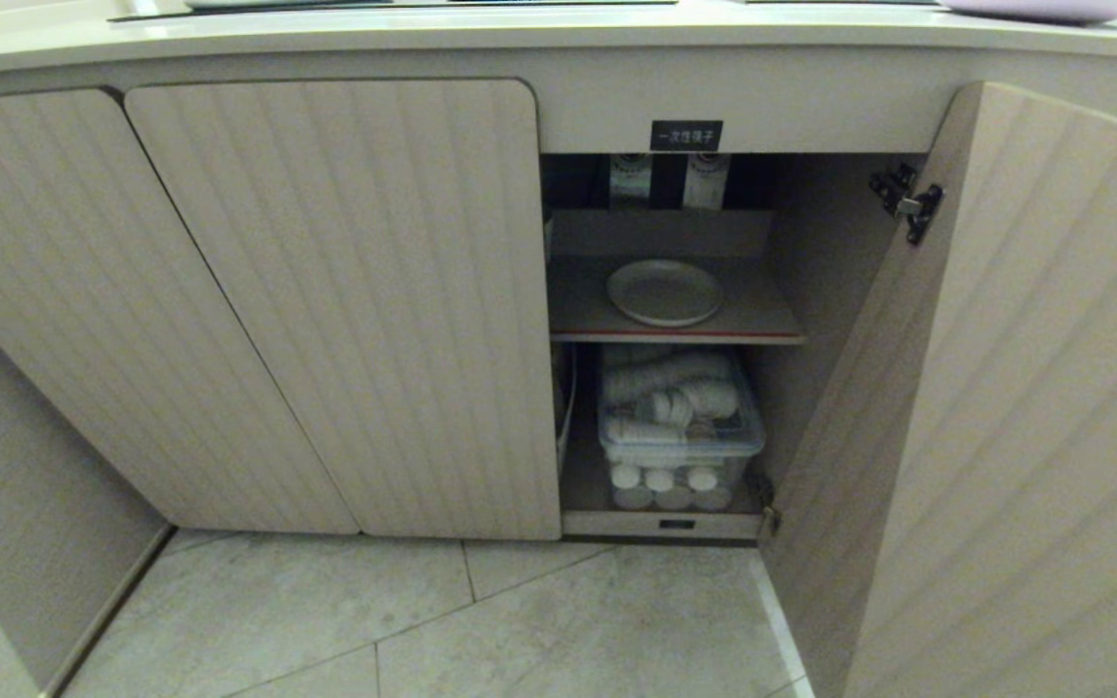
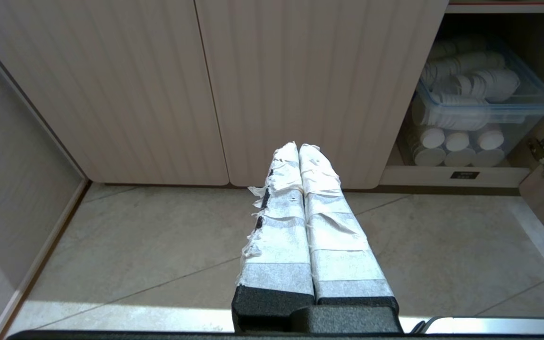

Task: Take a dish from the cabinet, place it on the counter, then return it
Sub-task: Take the plate from the cabinet

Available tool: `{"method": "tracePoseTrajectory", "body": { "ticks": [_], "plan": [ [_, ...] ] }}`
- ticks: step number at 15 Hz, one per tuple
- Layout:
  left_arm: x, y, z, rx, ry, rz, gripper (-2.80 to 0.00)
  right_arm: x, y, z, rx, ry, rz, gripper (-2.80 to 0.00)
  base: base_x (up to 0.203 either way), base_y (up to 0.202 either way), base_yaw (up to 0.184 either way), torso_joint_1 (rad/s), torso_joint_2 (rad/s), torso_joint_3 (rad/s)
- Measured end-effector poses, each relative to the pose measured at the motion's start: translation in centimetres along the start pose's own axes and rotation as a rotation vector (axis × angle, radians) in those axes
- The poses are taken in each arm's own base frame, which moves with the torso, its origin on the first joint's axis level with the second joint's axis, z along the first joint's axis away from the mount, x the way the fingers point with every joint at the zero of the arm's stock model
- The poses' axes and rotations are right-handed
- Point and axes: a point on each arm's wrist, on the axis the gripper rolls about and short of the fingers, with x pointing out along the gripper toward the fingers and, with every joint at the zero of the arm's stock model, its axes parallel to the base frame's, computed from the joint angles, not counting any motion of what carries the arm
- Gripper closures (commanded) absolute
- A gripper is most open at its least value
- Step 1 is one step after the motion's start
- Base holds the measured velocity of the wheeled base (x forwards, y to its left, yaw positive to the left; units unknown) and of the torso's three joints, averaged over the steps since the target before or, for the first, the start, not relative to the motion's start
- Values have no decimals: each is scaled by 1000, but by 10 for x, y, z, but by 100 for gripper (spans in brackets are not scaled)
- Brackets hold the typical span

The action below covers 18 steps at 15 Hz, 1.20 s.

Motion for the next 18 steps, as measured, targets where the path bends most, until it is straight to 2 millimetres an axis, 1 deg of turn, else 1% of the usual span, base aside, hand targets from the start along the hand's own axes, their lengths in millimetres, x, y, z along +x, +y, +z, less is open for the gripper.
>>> {"method": "tracePoseTrajectory", "body": {
  "ticks": [18],
  "plan": [
    [0, 0, 0, 1, 0, 0, 0, 0, 0, 0, 0, 0, 0, 0, 0, 0, 0, 0, 0, 0]
  ]
}}
